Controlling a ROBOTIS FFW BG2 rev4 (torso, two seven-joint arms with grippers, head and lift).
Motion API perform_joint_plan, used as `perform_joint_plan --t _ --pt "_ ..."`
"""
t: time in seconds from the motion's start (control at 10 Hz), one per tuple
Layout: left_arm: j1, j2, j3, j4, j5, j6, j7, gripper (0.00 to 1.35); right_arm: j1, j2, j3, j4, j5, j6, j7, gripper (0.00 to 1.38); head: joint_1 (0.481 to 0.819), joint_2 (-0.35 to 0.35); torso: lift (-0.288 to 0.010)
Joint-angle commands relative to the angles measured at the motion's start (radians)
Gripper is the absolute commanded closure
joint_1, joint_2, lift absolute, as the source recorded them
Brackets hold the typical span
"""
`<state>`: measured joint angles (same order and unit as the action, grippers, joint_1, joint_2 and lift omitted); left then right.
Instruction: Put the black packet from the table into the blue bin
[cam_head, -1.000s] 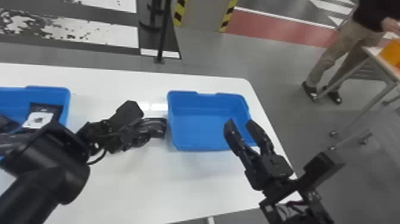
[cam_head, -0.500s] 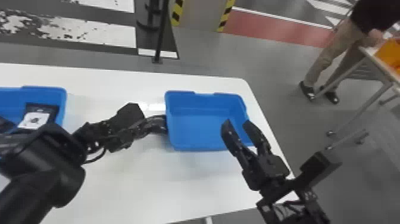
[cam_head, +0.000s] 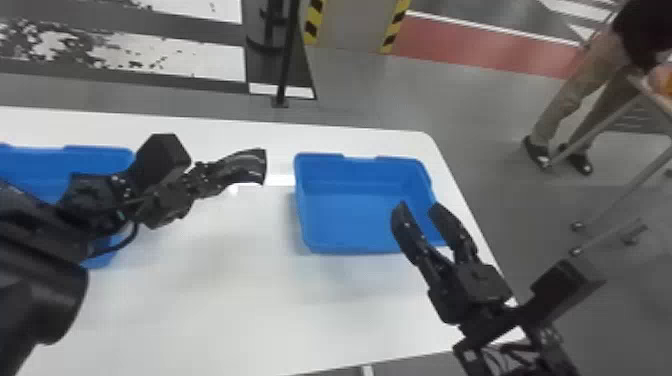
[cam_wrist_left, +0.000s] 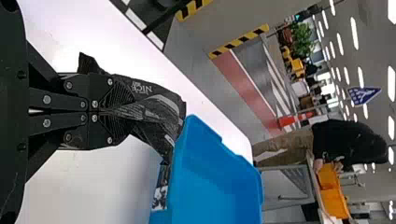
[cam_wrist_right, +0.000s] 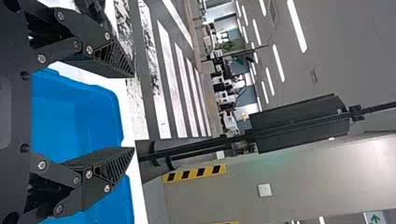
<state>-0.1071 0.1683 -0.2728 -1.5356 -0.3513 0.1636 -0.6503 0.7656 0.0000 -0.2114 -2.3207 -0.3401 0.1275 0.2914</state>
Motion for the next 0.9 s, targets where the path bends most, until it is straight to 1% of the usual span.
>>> perform_joint_plan --t 0.0,0.1,0.2,0.3,0.4,0.5,0.6,0.7,0.8 --pt "0.102 0.023 0.155 -0.139 -0.016 0.023 -0.015 1.21 0.000 0.001 0.000 -0.002 -0.001 0.000 0.000 0.51 0.695 -0.254 -0.110" --pt "0.154 0.025 0.251 -0.191 -0.034 0.033 -0.029 1.21 0.003 0.001 0.000 -0.002 -0.003 0.000 0.000 0.51 0.695 -0.199 -0.110" --pt "0.208 0.022 0.343 -0.230 -0.054 0.038 -0.042 1.21 0.003 0.001 0.000 -0.002 -0.003 0.000 0.000 0.51 0.695 -0.165 -0.110" --pt "0.259 0.016 0.430 -0.265 -0.071 0.045 -0.058 1.21 0.003 0.001 0.000 -0.002 -0.005 0.000 0.000 0.51 0.695 -0.101 -0.110" --pt "0.308 0.008 0.496 -0.304 -0.093 0.052 -0.068 1.21 0.003 0.001 0.000 -0.002 -0.005 0.000 0.000 0.51 0.695 -0.033 -0.110" --pt "0.340 0.002 0.544 -0.311 -0.091 0.067 -0.068 1.11 0.005 0.001 0.000 -0.002 -0.005 0.000 0.000 0.51 0.695 0.024 -0.110" --pt "0.355 -0.010 0.594 -0.311 -0.093 0.121 -0.080 0.58 0.005 0.001 0.000 -0.002 -0.007 0.000 0.000 0.51 0.695 0.051 -0.110" --pt "0.375 -0.024 0.644 -0.311 -0.079 0.101 -0.097 0.12 0.005 0.001 0.000 -0.005 -0.005 0.000 0.000 0.51 0.695 0.095 -0.110" --pt "0.406 -0.036 0.676 -0.326 -0.024 0.069 -0.098 0.08 0.005 0.001 0.000 -0.005 -0.007 0.000 0.000 0.51 0.695 0.137 -0.110"
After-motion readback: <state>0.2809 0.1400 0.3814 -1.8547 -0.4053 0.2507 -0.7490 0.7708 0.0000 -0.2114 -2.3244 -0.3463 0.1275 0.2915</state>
